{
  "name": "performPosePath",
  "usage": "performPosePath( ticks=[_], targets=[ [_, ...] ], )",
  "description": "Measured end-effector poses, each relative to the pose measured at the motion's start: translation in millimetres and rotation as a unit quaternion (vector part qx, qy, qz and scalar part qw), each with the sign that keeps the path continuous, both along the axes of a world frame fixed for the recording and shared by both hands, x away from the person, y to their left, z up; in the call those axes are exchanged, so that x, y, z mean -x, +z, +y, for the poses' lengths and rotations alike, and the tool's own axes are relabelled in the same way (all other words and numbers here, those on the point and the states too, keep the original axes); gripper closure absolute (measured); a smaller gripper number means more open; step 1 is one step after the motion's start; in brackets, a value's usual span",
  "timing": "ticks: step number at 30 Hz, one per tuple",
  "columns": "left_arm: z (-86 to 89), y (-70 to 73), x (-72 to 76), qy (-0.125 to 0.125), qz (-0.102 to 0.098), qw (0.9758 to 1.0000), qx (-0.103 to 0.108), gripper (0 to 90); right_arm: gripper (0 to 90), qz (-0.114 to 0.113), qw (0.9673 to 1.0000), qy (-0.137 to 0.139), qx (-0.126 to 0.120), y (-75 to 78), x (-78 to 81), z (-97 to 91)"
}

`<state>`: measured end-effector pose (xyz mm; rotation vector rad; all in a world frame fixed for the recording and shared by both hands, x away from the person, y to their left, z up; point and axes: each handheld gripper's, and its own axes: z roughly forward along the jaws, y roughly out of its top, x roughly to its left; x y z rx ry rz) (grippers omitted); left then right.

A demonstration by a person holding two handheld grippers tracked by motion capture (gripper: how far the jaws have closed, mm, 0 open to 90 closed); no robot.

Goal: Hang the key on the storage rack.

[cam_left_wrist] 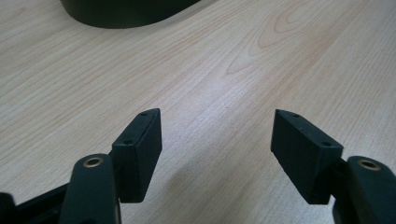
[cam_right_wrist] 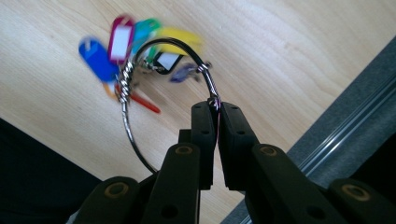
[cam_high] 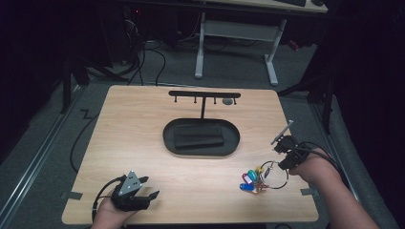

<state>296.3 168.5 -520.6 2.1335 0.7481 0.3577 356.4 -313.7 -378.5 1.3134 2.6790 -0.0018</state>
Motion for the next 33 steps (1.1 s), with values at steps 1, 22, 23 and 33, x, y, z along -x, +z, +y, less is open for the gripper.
performPosePath(
  ticks=[1, 22, 23, 33],
  targets=[
    [0.4, 0.3, -0.2, 0.0, 0.001, 1.0, 0.0, 34.3, 85.6, -0.003, 1.0, 0.0, 0.0, 3.8, 0.6, 1.3],
    [1.8, 0.8, -0.5, -0.001, -0.002, 1.0, 0.006, 34.3, 85.8, -0.038, 0.999, 0.021, 0.008, 55.7, 1.6, 17.2],
    [1.9, 0.6, -0.5, 0.0, -0.001, 1.0, 0.006, 34.3, 85.8, -0.039, 0.999, 0.021, 0.007, 59.6, 1.6, 18.4],
    [3.2, 0.9, -1.7, -0.005, -0.001, 0.9999, 0.015, 34.1, 85.9, -0.035, 0.999, 0.026, -0.013, 81.1, -4.9, 26.5]
  ],
)
